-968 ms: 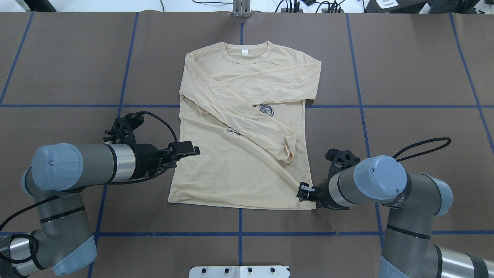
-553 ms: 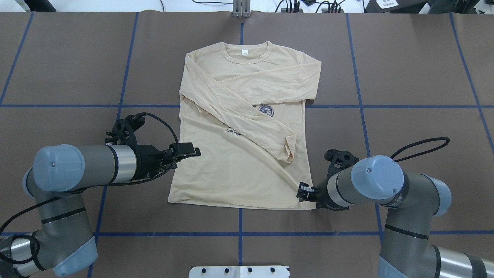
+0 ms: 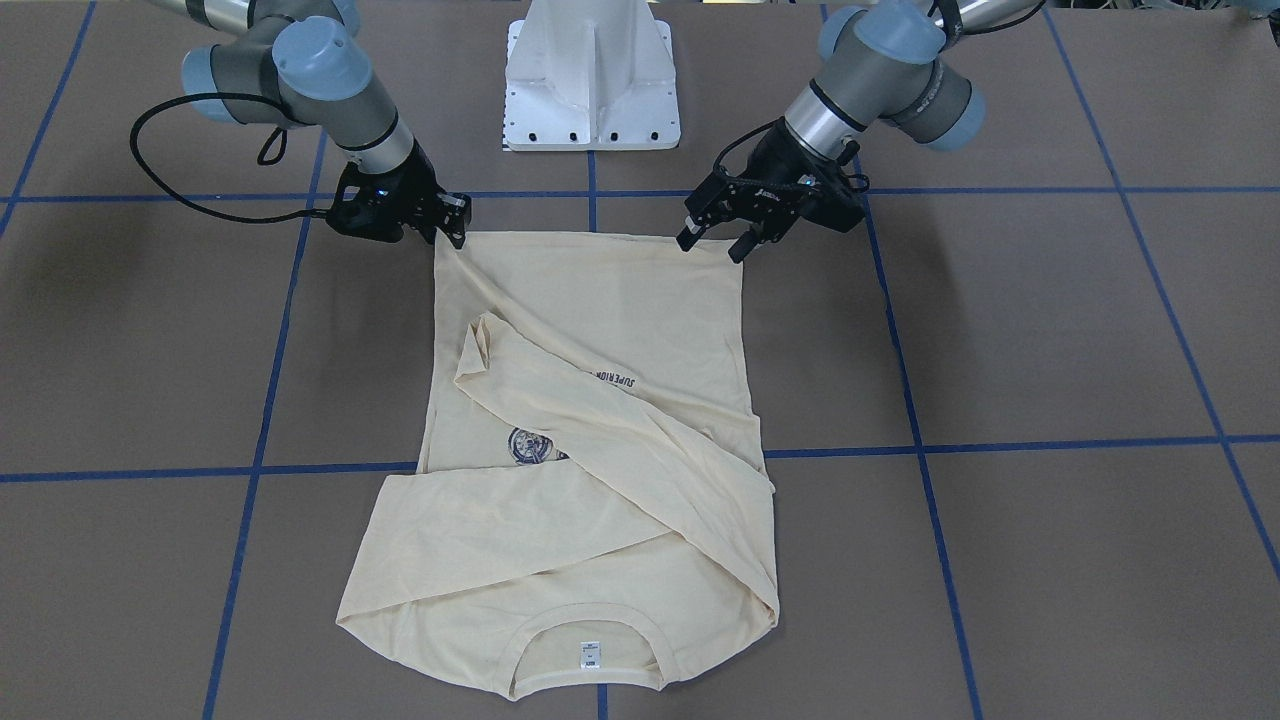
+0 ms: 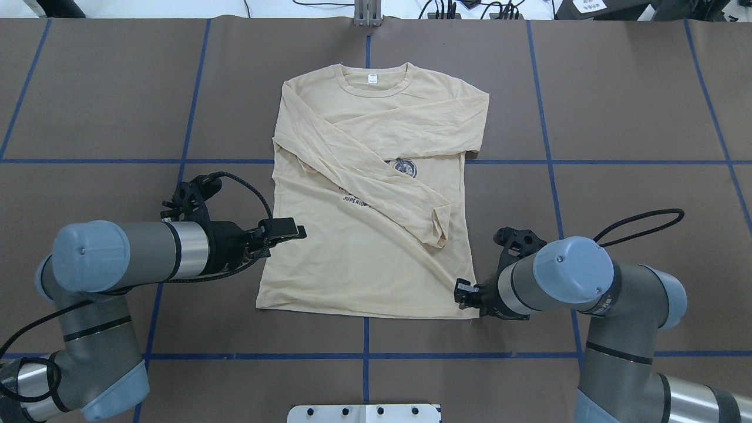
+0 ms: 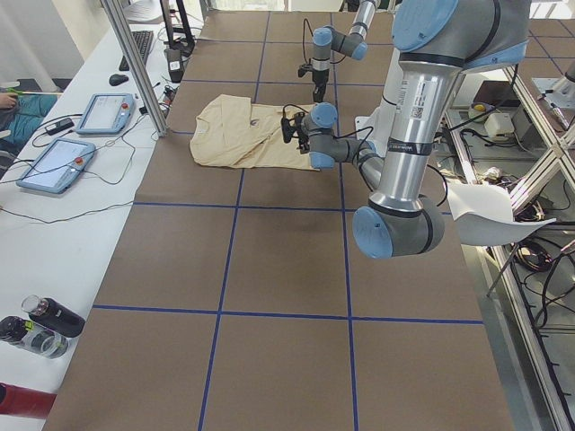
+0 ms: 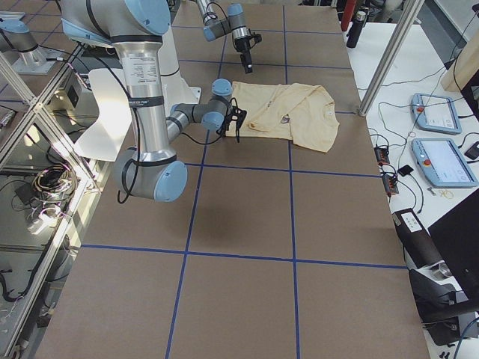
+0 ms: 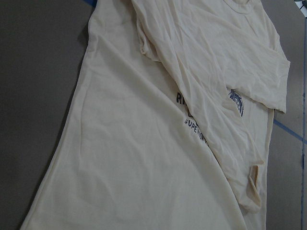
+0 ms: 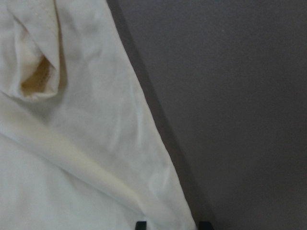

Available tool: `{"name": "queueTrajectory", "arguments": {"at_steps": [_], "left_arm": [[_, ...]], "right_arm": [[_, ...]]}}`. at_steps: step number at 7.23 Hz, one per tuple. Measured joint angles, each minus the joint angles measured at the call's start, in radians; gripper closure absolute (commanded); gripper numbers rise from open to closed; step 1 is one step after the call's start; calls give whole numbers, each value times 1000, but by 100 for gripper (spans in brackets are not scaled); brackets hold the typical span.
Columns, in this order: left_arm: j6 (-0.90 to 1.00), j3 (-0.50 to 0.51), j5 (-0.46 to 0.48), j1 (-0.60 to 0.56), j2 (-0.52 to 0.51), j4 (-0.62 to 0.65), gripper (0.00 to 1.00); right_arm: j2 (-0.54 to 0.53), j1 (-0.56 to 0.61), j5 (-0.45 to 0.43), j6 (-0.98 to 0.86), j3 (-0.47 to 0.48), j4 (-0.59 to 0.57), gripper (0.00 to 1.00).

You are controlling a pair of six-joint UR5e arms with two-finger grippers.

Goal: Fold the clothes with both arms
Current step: 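Lower both grippers onto the hem corners and close on the fabric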

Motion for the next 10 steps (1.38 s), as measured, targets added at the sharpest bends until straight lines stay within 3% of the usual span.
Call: {"name": "queueTrajectory", "arguments": {"at_steps": [6,10], "left_arm": [[-21,5,19,30,22,43,1],[-31,-58,82,118,19,297,1]], "right_arm": [[2,19,54,-1,23,1,100],[2,20,50,-2,22,5,100]]}}
